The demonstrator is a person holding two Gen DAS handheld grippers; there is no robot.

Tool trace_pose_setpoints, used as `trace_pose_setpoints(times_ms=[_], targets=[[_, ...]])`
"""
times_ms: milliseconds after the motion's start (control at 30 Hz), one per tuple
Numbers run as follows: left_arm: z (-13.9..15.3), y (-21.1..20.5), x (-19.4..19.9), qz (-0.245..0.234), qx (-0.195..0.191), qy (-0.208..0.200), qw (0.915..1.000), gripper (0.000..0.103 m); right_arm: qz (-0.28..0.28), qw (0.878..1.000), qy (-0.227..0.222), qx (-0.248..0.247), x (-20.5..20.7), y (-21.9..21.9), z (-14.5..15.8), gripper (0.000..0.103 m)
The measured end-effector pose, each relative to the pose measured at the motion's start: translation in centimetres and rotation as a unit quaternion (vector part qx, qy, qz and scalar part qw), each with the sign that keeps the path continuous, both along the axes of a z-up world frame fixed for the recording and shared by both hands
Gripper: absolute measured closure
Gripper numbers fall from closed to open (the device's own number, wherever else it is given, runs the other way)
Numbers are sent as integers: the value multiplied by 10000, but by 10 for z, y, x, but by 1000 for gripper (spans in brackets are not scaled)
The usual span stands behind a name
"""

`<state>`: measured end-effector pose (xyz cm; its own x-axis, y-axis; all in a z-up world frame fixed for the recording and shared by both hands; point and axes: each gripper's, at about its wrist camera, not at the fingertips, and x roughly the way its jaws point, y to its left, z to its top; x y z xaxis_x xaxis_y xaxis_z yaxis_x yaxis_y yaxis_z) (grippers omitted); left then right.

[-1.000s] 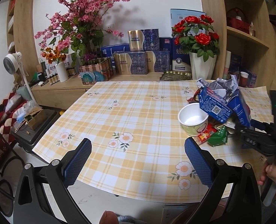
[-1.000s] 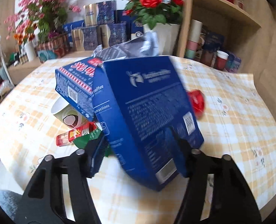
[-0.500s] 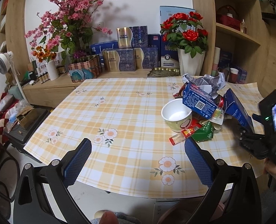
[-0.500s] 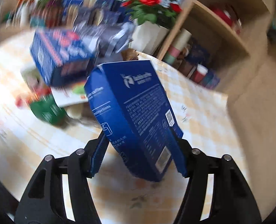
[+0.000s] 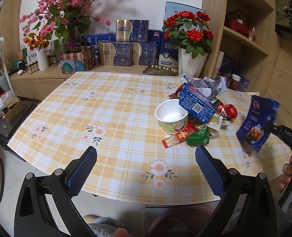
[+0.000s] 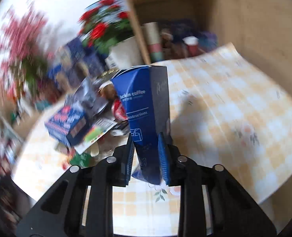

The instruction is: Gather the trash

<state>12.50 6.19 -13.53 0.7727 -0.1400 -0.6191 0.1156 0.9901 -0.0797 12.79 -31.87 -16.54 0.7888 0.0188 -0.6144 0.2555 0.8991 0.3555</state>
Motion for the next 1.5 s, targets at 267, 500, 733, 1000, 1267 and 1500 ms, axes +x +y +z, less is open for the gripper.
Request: trace_pose_setpoints(times_ms=[267, 500, 733, 1000, 1267, 1500], targets=[[1, -17, -2, -296, -16, 60, 9995, 5, 32, 9996, 194, -186, 3, -24, -13, 50], [-2, -33, 5, -510, 64, 176, 9985, 5, -108, 9997, 203, 11, 19, -52, -30, 82], [-8, -40, 29, -613, -411, 542, 9958, 5, -60, 10000, -45, -38, 5, -51, -40, 82], [-4, -78, 58, -1257, -401, 441, 9903, 5, -58, 9997, -194, 163, -4, -58, -47, 81], [-16, -142, 112, -1602, 1073, 209, 9810, 5, 5, 9998, -201, 71, -3, -52, -48, 81], [-34, -170, 142, -1625, 1942, 212, 9672, 5, 35, 9999, -126, -53, -3, -45, -46, 80]])
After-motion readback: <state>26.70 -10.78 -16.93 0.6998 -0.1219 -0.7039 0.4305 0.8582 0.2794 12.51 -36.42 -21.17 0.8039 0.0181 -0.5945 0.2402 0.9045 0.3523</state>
